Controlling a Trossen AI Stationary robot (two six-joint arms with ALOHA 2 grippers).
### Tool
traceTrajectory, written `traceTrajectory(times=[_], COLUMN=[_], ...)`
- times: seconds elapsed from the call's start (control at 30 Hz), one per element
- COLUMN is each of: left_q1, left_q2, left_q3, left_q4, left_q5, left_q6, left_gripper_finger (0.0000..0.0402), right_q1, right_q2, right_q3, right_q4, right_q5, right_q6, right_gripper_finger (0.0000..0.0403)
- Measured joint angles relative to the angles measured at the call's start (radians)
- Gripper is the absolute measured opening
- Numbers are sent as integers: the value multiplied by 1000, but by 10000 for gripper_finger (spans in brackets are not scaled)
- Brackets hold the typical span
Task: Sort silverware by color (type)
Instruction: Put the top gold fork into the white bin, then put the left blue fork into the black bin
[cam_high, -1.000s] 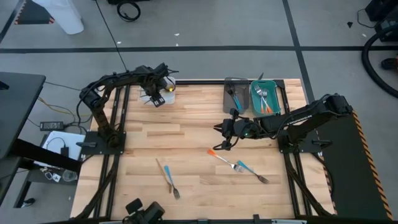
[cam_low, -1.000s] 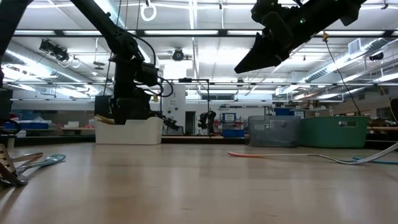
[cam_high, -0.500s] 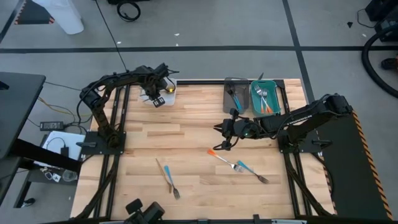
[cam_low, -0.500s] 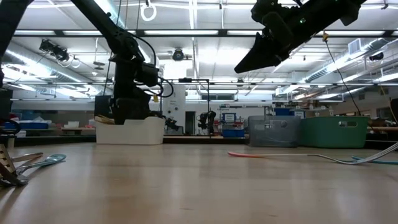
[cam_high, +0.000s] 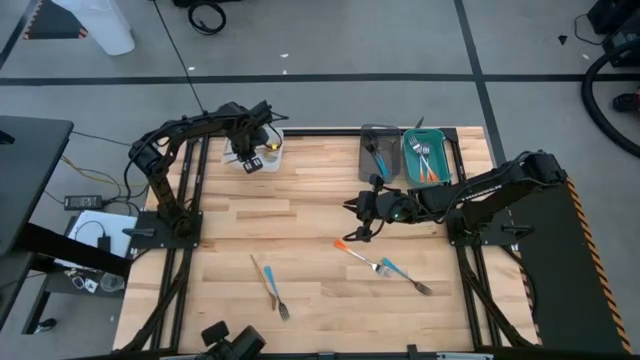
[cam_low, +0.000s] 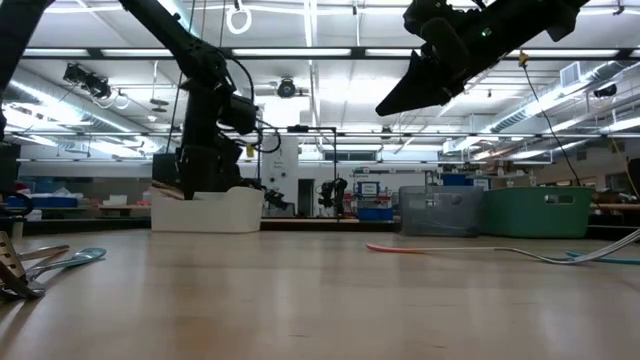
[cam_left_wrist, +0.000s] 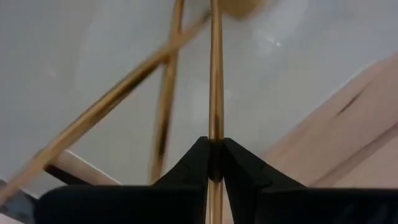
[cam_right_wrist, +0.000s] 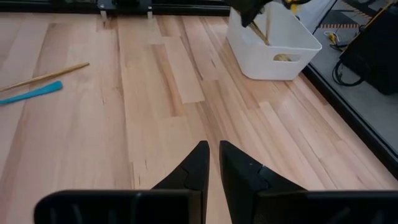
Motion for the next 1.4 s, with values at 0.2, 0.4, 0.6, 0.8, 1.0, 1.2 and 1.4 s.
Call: traceTrajectory(times=[0.2, 0.4, 0.6, 0.8, 1.0, 1.2, 1.4], left_q1=[0, 0, 1, 1, -6, -46, -74], left_q2=[0, 0, 0, 0, 0, -12, -47], left_q3=[32, 32, 30, 30, 30, 29, 29], left_q4=[9, 25, 43, 46, 44, 42, 38], left_q5=[-14, -37, -61, -103, -117, -223, -226], left_q6=[191, 359, 402, 458, 483, 479, 443], left_gripper_finger=[44, 45, 52, 107, 129, 120, 117], right_q1=[0, 0, 11, 21, 21, 19, 19], right_q2=[0, 0, 0, 0, 0, 0, 0], right_q3=[0, 0, 0, 0, 0, 0, 0], right_q4=[12, 11, 11, 11, 11, 11, 11], right_q5=[-14, -20, -27, -22, -20, -19, -16], right_q6=[-2, -2, -1, -1, -1, -2, -3], right_gripper_finger=[48, 48, 48, 48, 48, 48, 48])
